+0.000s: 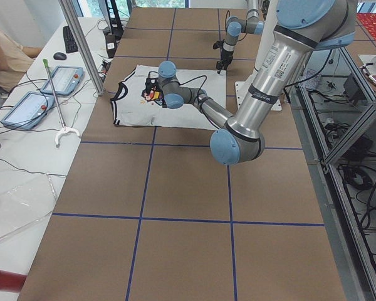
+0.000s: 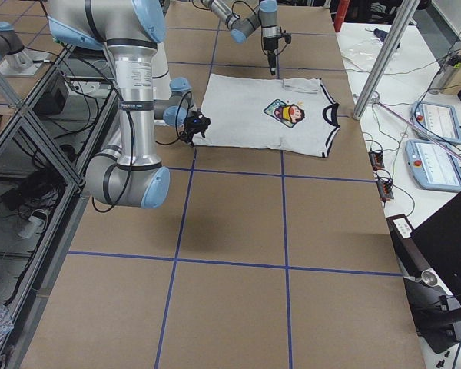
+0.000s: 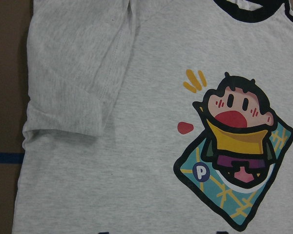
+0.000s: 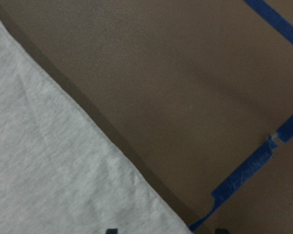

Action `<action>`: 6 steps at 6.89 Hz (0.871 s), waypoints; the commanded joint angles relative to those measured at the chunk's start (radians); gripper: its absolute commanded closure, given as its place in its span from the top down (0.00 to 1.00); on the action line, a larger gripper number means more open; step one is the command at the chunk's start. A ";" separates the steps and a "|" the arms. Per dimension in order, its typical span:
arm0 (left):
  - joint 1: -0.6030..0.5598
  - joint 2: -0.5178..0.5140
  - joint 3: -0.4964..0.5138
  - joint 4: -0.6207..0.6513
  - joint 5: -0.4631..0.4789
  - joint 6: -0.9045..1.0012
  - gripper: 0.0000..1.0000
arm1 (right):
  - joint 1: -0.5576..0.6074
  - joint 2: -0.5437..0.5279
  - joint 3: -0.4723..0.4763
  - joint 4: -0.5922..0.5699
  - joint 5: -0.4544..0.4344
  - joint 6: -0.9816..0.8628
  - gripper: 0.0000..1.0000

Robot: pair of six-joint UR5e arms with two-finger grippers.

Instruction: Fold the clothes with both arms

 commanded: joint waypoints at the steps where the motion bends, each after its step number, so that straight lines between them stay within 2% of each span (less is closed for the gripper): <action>1: -0.001 0.000 -0.001 0.000 0.000 0.000 0.79 | -0.009 -0.002 0.007 -0.002 0.000 0.001 0.72; 2: 0.001 0.000 0.001 0.000 0.002 0.000 0.79 | -0.009 -0.002 0.008 -0.002 0.000 0.001 0.67; 3: -0.001 0.000 -0.001 0.000 0.002 0.000 0.79 | -0.009 -0.003 0.010 -0.002 0.000 0.001 0.46; 4: -0.001 0.000 -0.001 0.000 0.002 0.000 0.79 | -0.009 -0.003 0.011 -0.011 0.000 0.032 0.05; 5: -0.001 0.000 -0.004 0.000 0.003 -0.002 0.79 | -0.010 -0.003 0.013 -0.012 0.002 0.034 0.00; 6: -0.001 0.000 -0.007 0.000 0.003 -0.002 0.79 | -0.013 -0.002 0.018 -0.012 0.002 0.034 0.00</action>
